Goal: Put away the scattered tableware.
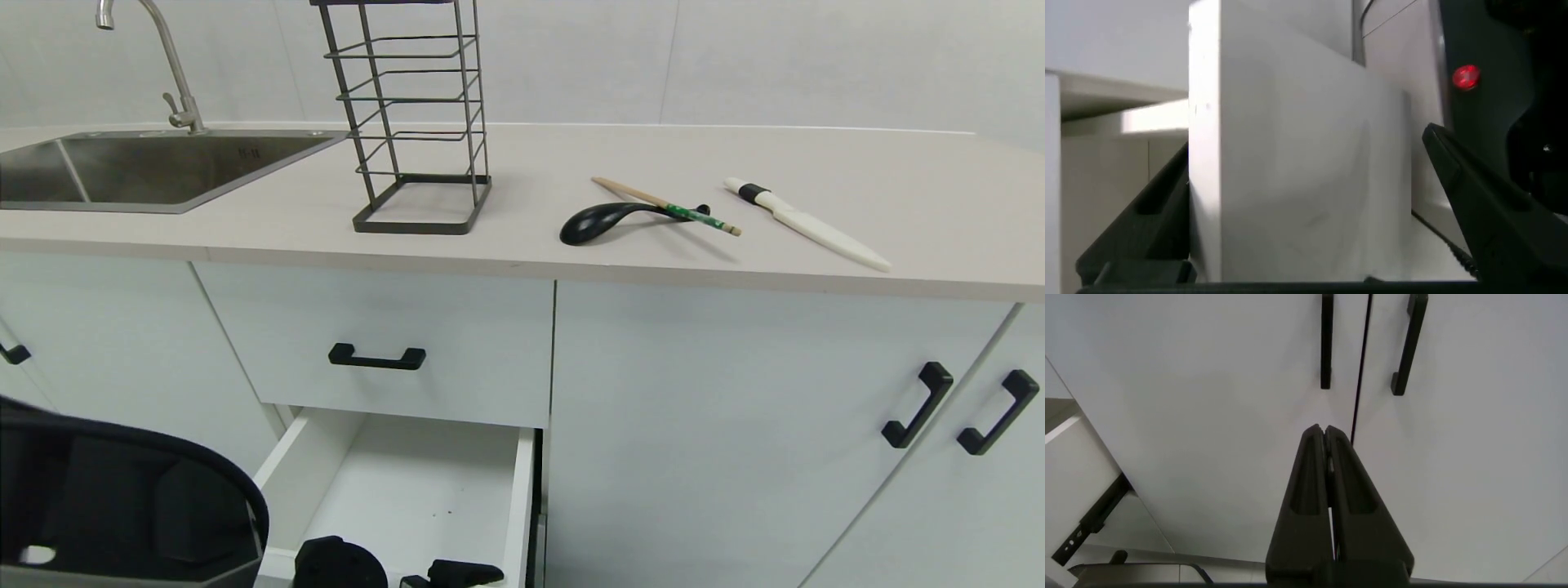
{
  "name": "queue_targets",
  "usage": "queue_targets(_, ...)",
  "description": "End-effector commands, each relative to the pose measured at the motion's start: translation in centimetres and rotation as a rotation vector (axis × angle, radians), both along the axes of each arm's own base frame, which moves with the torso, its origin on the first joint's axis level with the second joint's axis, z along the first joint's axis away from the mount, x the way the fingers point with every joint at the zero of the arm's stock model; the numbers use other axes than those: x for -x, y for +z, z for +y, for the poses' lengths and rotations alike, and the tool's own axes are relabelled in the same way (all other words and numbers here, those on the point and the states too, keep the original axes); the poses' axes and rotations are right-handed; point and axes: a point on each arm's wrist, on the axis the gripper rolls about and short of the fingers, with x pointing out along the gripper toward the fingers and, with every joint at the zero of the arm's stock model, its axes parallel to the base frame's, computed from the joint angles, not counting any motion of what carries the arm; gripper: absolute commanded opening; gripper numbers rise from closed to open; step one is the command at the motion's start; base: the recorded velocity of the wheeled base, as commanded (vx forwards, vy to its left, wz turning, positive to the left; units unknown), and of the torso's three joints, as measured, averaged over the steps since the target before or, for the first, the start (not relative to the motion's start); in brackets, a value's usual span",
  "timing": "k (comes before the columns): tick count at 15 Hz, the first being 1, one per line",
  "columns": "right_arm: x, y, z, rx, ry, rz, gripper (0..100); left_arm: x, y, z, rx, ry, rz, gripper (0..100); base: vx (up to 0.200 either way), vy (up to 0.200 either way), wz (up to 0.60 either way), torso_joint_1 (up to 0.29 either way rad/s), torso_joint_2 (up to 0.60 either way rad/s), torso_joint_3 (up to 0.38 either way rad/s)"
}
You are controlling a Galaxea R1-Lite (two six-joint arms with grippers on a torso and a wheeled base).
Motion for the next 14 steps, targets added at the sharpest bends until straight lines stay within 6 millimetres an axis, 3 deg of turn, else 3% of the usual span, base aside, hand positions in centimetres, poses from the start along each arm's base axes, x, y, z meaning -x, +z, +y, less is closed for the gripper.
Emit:
queue_targets(1,0.0,0.0,0.0,0.000,0.001,0.002,0,0.4,0.6,-0.3,0.027,-0.021,-0.014,100,0.000,0.000,0.00,0.000,0.00,0.000)
queue_targets(3,0.0,0.0,0.0,0.000,0.000,0.002,0,0.5,1.0,-0.3,0.046,-0.019,-0.018,100,0.000,0.000,0.00,0.000,0.00,0.000)
queue_targets(8,0.0,0.0,0.0,0.000,0.001,0.002,0,0.7,4.4,-1.5,0.248,0.001,-0.043,100,0.000,0.000,0.00,0.000,0.00,0.000)
queue_targets(12,0.0,0.0,0.0,0.000,0.001,0.002,0,0.2,6.6,-1.6,0.349,0.061,-0.094,100,0.000,0.000,0.00,0.000,0.00,0.000)
queue_targets(14,0.0,0.0,0.0,0.000,0.000,0.002,0,-0.4,7.4,-2.7,0.394,0.061,-0.125,100,0.000,0.000,0.00,0.000,0.00,0.000)
